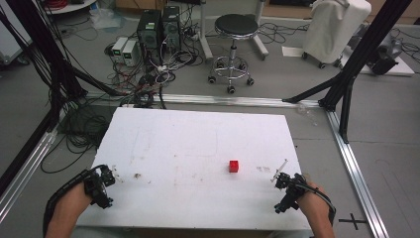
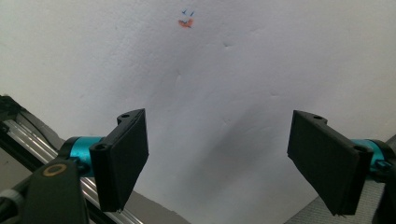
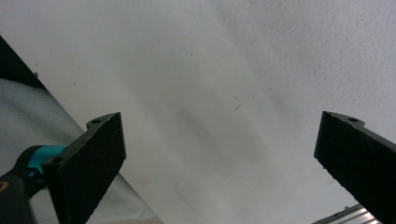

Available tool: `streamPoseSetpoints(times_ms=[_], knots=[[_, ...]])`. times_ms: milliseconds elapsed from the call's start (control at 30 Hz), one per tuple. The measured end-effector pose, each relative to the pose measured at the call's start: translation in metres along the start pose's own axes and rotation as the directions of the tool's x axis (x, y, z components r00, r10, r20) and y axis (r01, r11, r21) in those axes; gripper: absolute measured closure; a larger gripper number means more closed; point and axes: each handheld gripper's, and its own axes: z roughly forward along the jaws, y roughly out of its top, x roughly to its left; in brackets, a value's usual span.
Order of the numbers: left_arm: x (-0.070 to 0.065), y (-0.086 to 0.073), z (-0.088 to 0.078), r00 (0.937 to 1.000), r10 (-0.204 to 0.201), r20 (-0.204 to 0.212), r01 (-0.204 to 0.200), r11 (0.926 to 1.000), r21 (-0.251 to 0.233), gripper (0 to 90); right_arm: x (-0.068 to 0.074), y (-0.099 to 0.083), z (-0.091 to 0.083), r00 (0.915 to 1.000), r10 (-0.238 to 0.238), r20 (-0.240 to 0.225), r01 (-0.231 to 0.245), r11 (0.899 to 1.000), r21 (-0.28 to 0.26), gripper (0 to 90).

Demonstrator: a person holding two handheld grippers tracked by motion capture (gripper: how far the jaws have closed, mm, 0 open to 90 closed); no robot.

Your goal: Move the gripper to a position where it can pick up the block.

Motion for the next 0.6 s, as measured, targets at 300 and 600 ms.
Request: streamPoseSetpoints(times_ms=[300,600], knots=[[0.001,-0.001,0.001,1.0000,0.000,0.002,0.000,1.0000,-0.001,20.7,-0.007,0.005,-0.002,0.9988,-0.050,-0.002,0.050,0.999,0.008,1.3],[0.001,0.000,0.001,1.0000,-0.003,0.005,0.003,1.0000,-0.003,20.7,-0.018,0.015,-0.009,0.9836,-0.180,-0.008,0.180,0.984,0.006,1.3]])
